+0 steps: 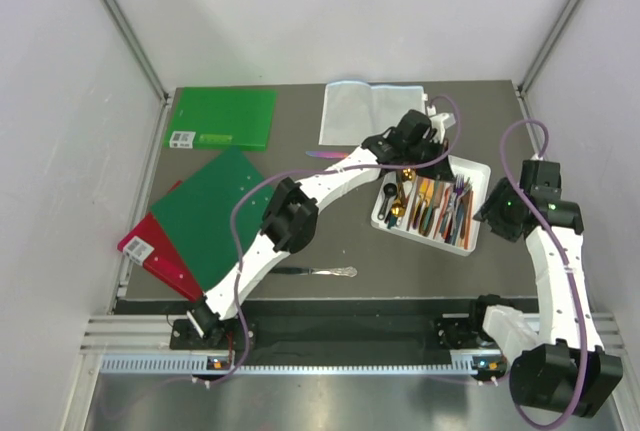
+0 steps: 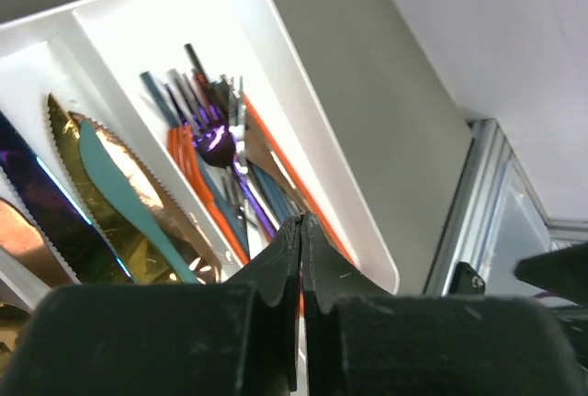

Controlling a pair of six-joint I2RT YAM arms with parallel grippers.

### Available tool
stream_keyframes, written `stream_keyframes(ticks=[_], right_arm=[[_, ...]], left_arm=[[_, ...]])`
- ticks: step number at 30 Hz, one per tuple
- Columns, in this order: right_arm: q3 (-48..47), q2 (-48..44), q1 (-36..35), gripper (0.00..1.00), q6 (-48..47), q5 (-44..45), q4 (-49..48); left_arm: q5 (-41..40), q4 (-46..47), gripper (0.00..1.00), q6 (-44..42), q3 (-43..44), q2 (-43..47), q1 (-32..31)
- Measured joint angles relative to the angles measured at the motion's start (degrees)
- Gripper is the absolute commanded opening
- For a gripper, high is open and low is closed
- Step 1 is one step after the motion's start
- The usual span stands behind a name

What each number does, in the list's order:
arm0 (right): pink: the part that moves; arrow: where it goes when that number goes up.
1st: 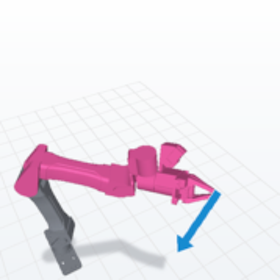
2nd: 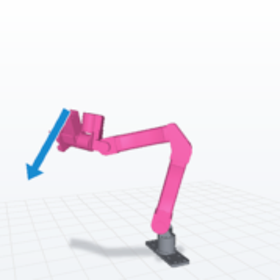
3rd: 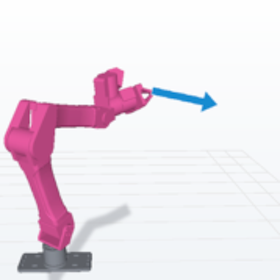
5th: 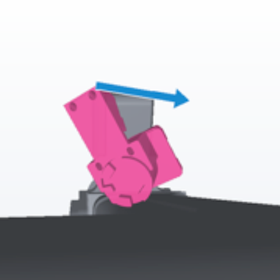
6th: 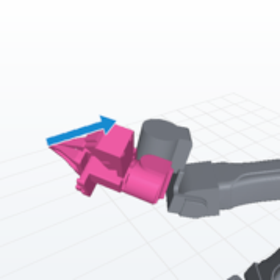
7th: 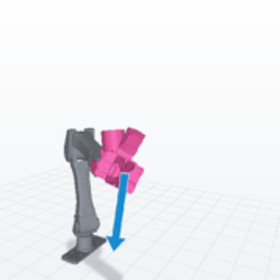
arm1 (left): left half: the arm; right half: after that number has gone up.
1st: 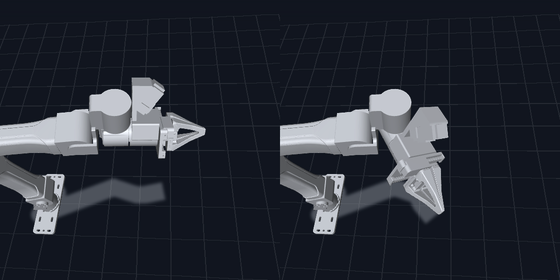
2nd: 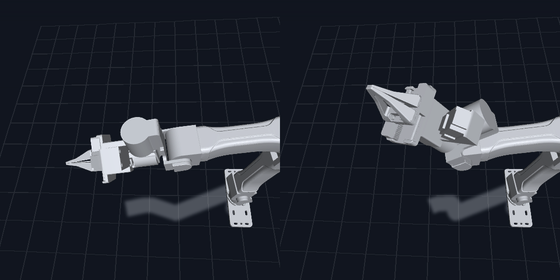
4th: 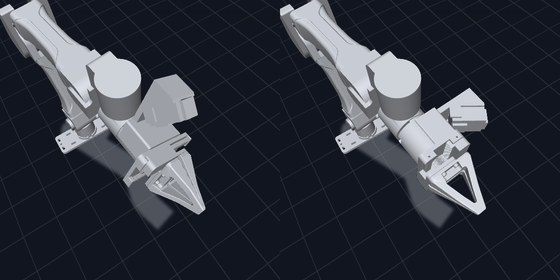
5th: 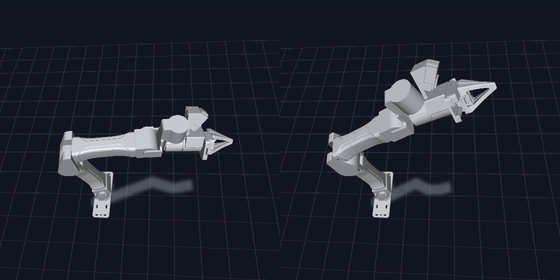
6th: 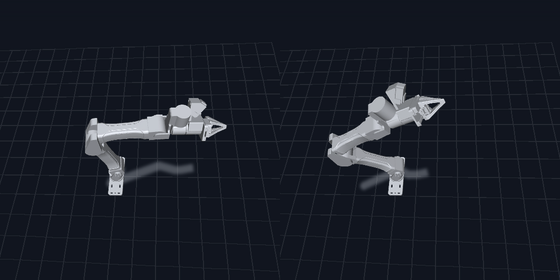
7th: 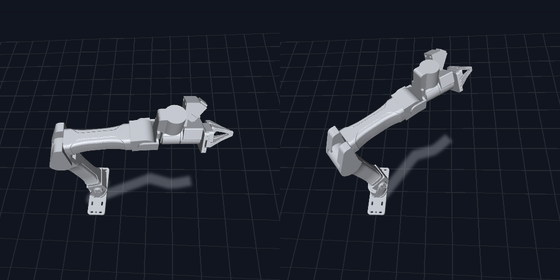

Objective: Sort the eating utensils into containers
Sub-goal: Place the fork in the storage box.

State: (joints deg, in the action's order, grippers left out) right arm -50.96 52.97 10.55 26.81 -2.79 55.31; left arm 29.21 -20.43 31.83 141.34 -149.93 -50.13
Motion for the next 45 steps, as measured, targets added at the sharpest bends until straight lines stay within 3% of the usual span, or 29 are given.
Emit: stream_keyframes(ticks=[10,12,16,27,32,36,41,45], right_arm=[[2.6,0.1,0.2,0.51,0.0,0.0,-0.4],[2.6,0.2,0.2,0.51,0.0,0.0,-0.4],[2.8,0.3,0.5,0.51,0.0,0.0,-0.5],[3.4,1.8,0.9,0.51,0.3,-0.5,-1.3],[3.3,2.4,1.0,0.52,0.2,-0.5,-1.4],[2.4,4.3,1.0,0.52,0.0,-0.2,-2.0],[-1.7,8.7,1.2,0.51,0.6,-0.2,-4.2],[-4.9,13.2,1.3,0.5,1.8,-1.9,-8.4]], left_arm=[[-2.9,-0.5,0.02,-1.9,0.0,-3.7,-2.4],[-3.0,-0.5,0.23,-1.9,0.0,-4.3,-3.1],[-2.9,-0.6,0.37,-2.1,0.0,-4.5,-3.9],[-5.2,1.2,0.39,-2.1,-1.5,-3.5,-0.8],[-13.6,-0.2,0.39,-2.9,-12.0,5.8,3.8],[-22.3,-2.7,0.37,-3.6,-22.0,17.0,11.1],[-30.1,-7.9,0.38,-6.7,-24.1,26.4,19.7],[-31.7,-10.6,0.38,-10.5,-30.2,33.5,19.9]])
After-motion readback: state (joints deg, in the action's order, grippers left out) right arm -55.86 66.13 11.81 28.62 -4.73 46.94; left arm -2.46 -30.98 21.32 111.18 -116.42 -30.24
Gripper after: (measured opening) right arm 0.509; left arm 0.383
